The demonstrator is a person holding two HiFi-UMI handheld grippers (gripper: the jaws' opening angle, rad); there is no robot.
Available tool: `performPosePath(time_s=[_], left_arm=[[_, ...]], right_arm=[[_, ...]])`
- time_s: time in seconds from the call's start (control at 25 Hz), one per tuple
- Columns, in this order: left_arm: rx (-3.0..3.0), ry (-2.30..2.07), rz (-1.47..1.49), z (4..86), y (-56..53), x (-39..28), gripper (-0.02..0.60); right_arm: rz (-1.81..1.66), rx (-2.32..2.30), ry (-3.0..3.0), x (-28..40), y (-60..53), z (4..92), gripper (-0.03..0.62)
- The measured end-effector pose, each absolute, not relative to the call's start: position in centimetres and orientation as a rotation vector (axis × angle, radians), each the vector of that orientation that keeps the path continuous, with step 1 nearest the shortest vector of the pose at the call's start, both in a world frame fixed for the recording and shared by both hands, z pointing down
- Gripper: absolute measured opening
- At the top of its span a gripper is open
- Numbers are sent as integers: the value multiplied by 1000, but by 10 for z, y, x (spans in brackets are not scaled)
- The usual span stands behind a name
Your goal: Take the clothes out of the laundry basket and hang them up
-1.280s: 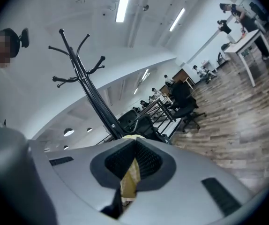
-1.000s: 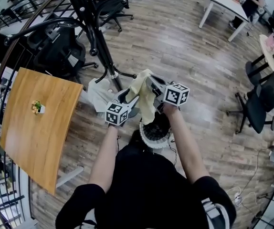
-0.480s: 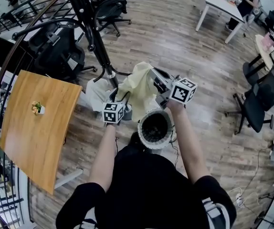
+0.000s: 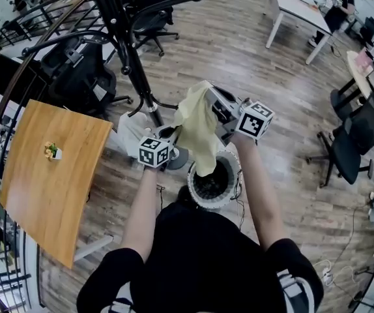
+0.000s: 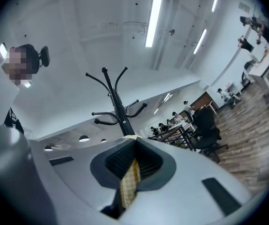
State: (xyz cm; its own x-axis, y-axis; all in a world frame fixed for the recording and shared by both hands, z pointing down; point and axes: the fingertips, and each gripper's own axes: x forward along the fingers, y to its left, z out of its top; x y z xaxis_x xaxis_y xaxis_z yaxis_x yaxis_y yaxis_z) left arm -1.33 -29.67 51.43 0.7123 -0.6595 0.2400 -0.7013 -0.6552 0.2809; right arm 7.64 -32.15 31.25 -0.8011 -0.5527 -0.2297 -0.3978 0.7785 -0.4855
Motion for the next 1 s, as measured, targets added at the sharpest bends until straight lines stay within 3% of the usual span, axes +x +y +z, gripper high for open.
performPosePath(time_s=[0.52,1.0], left_arm=[[2657,-1360,43,425,-319,-75,34],[2562,-1505,122,445,-340,-118,32]], right_arm=[[-509,-796,2550,89,-388,273,11],[-694,-875,2584,56,-443,343,11]])
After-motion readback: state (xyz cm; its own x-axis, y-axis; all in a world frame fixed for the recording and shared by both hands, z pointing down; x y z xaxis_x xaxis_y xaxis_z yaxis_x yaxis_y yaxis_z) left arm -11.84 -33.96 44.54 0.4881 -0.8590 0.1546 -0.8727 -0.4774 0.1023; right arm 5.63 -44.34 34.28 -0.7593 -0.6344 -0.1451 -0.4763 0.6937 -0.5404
